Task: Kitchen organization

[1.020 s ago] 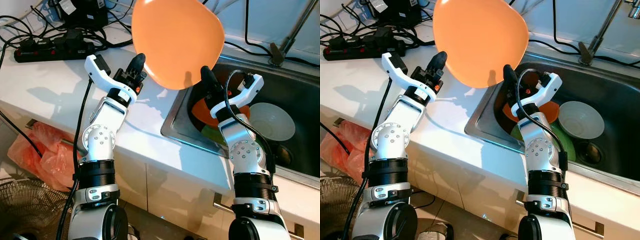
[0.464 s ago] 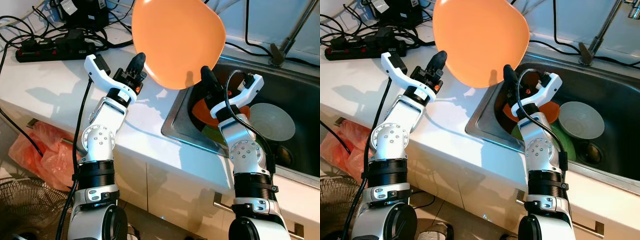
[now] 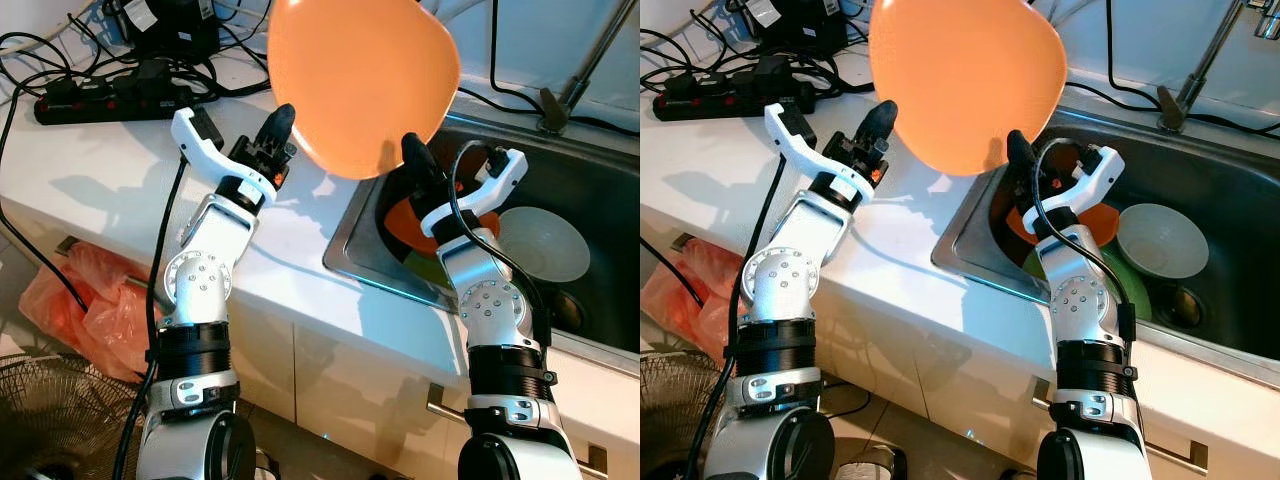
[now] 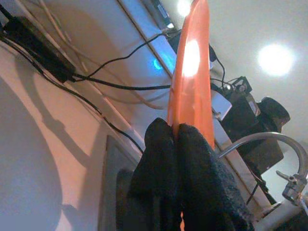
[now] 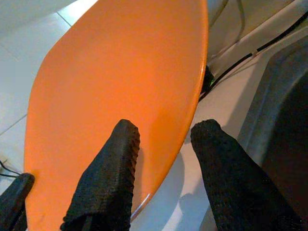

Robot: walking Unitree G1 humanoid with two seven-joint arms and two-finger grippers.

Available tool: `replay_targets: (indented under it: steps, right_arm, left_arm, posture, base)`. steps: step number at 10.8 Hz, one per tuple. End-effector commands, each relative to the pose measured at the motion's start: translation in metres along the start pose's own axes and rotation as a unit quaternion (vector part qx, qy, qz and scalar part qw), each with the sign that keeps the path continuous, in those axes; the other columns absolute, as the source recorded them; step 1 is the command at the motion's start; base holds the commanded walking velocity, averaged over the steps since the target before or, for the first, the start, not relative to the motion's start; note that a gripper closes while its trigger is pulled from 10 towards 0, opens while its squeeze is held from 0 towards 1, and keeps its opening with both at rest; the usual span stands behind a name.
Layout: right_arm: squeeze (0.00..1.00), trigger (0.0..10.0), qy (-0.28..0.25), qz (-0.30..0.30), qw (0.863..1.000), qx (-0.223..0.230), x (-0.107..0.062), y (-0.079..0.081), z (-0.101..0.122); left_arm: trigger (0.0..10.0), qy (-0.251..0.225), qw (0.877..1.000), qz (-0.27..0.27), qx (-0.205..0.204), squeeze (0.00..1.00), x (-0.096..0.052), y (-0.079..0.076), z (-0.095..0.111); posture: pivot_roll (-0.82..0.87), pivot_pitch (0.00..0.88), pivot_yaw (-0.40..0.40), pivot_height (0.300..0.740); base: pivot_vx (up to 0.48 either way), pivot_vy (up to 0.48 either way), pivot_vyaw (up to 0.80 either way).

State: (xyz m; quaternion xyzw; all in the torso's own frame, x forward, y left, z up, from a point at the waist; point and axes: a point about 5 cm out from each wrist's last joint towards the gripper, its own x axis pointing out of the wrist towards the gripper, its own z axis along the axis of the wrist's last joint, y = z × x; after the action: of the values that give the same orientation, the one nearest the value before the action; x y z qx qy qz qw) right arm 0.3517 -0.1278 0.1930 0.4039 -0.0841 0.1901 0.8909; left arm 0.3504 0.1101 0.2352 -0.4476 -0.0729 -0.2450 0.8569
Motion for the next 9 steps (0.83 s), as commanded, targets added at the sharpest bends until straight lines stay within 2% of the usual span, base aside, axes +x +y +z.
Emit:
replay_targets:
  steps: [1,3,4,8,9]
  right_arm:
    - [0.00,10.0,0.001,0.001,1.000,0.000,0.002,0.001,0.001]
    - [0.00,10.0,-0.003,0.004,1.000,0.004,0.003,0.003,0.001]
    - [0.00,0.0,-0.009,0.004,1.000,0.008,0.003,0.003,0.003]
    - [0.00,0.0,-0.018,0.007,1.000,0.020,0.004,0.004,0.006]
    - [0.00,0.0,-0.026,0.006,0.999,0.033,0.004,0.004,0.008]
  left_arm:
    - [10.0,-0.004,0.999,-0.046,0.006,0.00,0.002,-0.016,0.003]
    - [10.0,0.018,0.998,-0.055,0.010,0.00,0.001,-0.017,-0.004]
    - [10.0,0.029,0.998,-0.056,0.012,0.00,0.001,-0.018,-0.008]
    - [10.0,0.033,0.998,-0.048,0.021,0.00,-0.001,-0.016,-0.008]
    - [10.0,0.046,0.997,-0.030,0.049,0.00,-0.001,-0.011,-0.012]
  posture:
    - [0.22,0.085,-0.012,0.740]
    - [0.22,0.088,-0.011,0.740]
    - [0.22,0.092,-0.011,0.740]
    - [0.22,0.094,-0.013,0.740]
    - [0.22,0.094,-0.012,0.740]
  base:
    - [0.000,0.000,0.00]
    - [0.000,0.000,0.00]
    - [0.000,0.000,0.00]
    - [0.000,0.000,0.00]
    - [0.000,0.000,0.00]
